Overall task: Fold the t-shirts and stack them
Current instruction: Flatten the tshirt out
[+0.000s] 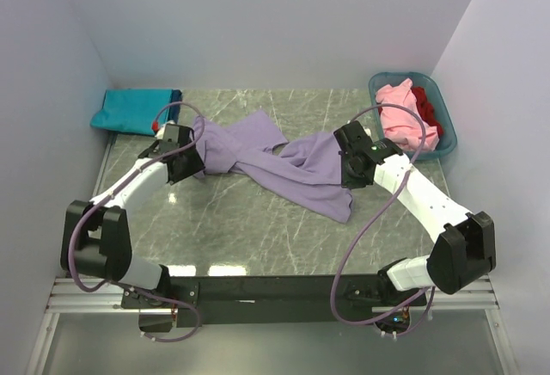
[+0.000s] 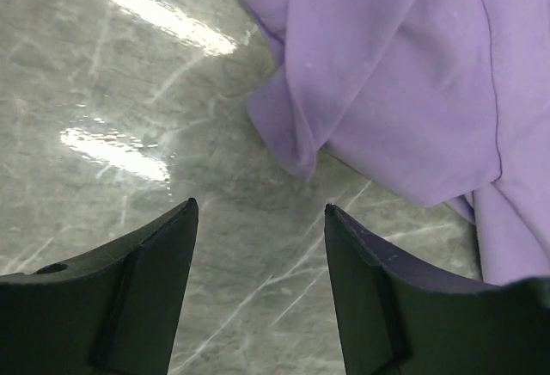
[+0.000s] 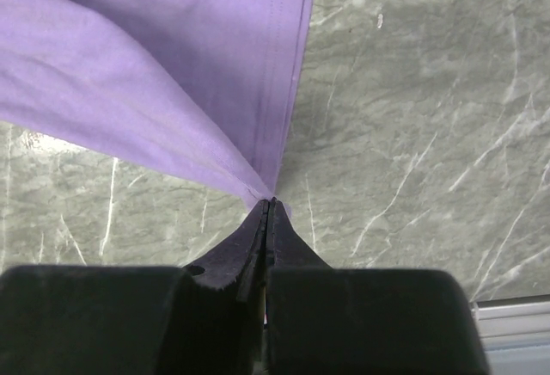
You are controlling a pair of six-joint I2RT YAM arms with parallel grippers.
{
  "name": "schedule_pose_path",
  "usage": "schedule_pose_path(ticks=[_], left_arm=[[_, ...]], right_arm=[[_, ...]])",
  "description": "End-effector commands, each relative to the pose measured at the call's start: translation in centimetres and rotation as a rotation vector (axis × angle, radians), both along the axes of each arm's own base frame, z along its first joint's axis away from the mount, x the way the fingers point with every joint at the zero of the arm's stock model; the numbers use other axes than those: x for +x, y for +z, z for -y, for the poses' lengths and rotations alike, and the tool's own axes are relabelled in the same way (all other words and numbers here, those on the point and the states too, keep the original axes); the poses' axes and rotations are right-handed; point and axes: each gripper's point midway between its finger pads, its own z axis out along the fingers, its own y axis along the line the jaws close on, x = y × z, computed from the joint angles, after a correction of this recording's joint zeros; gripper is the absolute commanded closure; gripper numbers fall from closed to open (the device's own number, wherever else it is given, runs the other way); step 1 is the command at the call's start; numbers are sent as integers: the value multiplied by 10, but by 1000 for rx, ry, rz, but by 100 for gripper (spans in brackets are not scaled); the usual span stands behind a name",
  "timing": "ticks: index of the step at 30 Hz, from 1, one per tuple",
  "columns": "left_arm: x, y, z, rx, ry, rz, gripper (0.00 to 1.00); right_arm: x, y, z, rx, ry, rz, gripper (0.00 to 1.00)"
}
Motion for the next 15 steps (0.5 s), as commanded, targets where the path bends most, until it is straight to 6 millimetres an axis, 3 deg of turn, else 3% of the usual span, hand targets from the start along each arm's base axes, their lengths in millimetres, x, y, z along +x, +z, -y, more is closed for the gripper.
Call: schedule_pose_path(ticks=[1, 7, 15], left_arm=[[17, 0, 9, 25, 23, 33, 34], [27, -15, 20, 63, 17, 2, 33], [41, -25, 7, 135, 95, 4, 41]], right_arm=[[3, 6, -1, 21, 7, 38, 100], [2, 4, 0, 23, 8, 43, 100], [-1, 1, 1, 24, 6, 47, 100]])
